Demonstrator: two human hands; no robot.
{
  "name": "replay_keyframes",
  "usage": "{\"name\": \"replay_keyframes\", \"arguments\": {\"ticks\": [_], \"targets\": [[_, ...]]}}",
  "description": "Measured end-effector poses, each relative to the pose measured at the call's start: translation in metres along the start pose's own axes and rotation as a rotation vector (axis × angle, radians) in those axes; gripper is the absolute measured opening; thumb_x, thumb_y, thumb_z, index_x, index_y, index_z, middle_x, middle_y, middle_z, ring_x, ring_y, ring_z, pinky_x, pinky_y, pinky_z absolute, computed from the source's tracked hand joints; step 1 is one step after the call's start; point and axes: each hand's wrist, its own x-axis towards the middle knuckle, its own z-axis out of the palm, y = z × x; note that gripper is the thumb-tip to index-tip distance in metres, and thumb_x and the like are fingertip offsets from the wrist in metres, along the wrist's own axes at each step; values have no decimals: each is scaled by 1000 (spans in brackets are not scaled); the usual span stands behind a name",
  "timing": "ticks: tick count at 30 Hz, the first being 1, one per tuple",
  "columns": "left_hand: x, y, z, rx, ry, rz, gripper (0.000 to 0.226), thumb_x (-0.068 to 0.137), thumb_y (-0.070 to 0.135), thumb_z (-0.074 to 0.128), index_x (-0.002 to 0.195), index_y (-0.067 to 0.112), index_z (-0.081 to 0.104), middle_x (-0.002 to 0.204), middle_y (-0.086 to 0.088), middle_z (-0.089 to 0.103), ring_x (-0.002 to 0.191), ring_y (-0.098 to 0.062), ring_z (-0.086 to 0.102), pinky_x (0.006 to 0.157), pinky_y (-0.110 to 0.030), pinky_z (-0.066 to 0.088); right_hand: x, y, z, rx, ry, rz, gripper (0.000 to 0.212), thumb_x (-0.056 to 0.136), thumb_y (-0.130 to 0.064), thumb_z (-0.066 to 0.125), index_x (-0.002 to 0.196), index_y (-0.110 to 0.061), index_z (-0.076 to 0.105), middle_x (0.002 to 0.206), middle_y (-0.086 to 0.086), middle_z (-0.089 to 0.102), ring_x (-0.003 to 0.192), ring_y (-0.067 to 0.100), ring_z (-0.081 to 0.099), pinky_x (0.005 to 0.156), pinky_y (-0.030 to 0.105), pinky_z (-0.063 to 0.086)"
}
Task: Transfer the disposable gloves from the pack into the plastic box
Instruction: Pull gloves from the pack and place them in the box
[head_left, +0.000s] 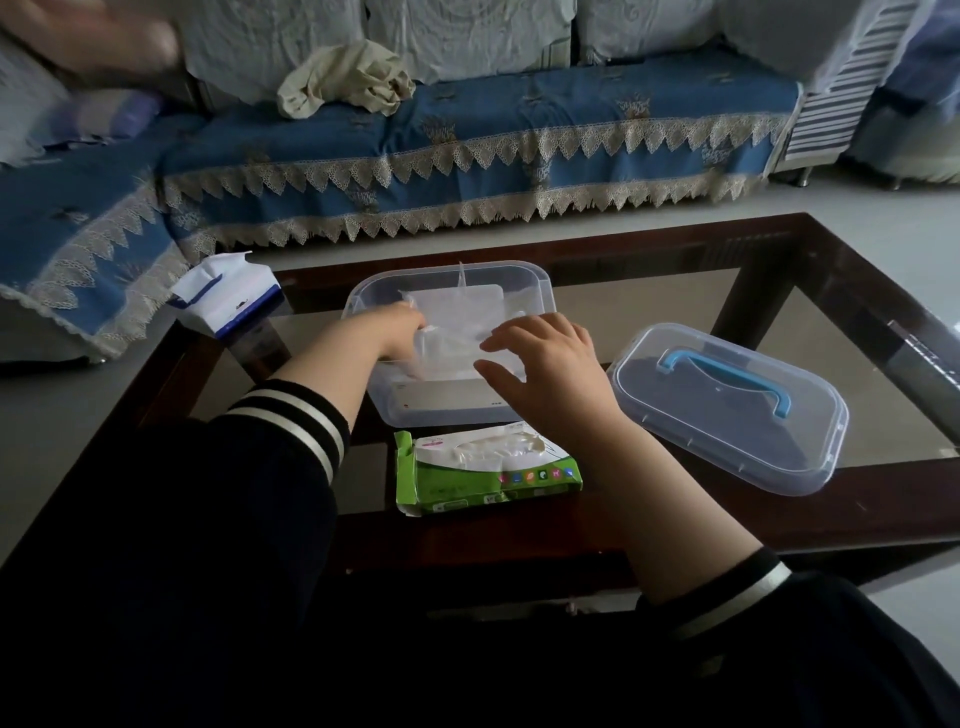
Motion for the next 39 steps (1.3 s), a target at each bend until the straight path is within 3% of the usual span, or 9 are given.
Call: {"name": "replay_keyframes", "arguments": {"ticks": [7, 11, 15, 18, 21, 26, 30, 36, 39], "targets": [[-7, 1, -15, 176, 66, -92, 77, 80, 24, 78, 145, 36, 40, 152, -11, 24, 138, -36, 25, 107, -51, 39, -3, -7, -5, 208, -2, -39, 13, 91, -27, 62, 95, -20, 72, 91, -7, 69, 76, 11, 59, 65, 36, 53], [-33, 9, -25, 16, 360, -124, 35, 93, 23, 64, 127, 30, 60, 136, -10, 42, 127, -31, 35, 96, -47, 44, -7, -16, -9, 273, -262, 55, 16, 88, -35, 65, 97, -23, 71, 88, -10, 71, 77, 6, 63, 71, 32, 55], [-77, 28, -4, -407, 614, 23, 15, 97, 27, 56, 98, 19, 68, 99, 2, 64, 82, -12, 56, 72, -28, 41, -12, -17, 0, 129, -539, 117, 30, 86, -42, 66, 111, -25, 68, 111, -6, 68, 99, 13, 62, 87, 36, 53], [-107, 40, 21, -562, 455, 79, 14, 96, 29, 57, 97, 21, 68, 89, 9, 66, 79, -8, 59, 75, -30, 49, -17, -15, 13, 62, -593, 169, 38, 90, -41, 61, 125, -27, 61, 125, -2, 62, 111, 19, 57, 93, 37, 48], [-117, 46, 47, -554, 193, 48, 32, 91, 29, 66, 122, 22, 62, 118, 5, 64, 106, -14, 60, 94, -35, 49, -22, -12, 22, 22, -638, 205, 36, 90, -41, 61, 123, -26, 62, 121, 6, 61, 106, 21, 58, 92, 37, 49], [-112, 50, 74, -410, 29, 43, 86, 80, 47, 75, 150, 25, 32, 153, -1, 36, 139, -23, 33, 112, -45, 34, -25, -8, 33, 107, -550, 318, 3, 82, -36, 67, 83, -39, 69, 103, 1, 66, 77, 15, 66, 68, 25, 50], [-101, 50, 89, -414, -10, 46, 75, 71, 51, 80, 137, 34, 47, 140, 4, 50, 132, -24, 41, 106, -45, 40, -29, -9, 35, 27, -534, 199, 13, 87, -29, 64, 94, -25, 74, 108, -3, 64, 105, 17, 51, 81, 33, 47], [-93, 48, 100, -493, -28, 4, 66, 68, 46, 84, 127, 36, 55, 131, 3, 56, 126, -26, 44, 103, -48, 43, -33, -9, 39, 3, -551, 162, 22, 97, -19, 48, 110, -9, 63, 118, 11, 57, 113, 28, 48, 92, 38, 42], [-91, 48, 102, -519, -29, 10, 53, 68, 43, 84, 115, 42, 58, 126, 0, 58, 124, -27, 46, 100, -45, 45, -31, -9, 34, 122, -502, 230, 14, 97, -15, 46, 105, -10, 57, 111, 8, 57, 105, 26, 51, 76, 31, 37]]}}
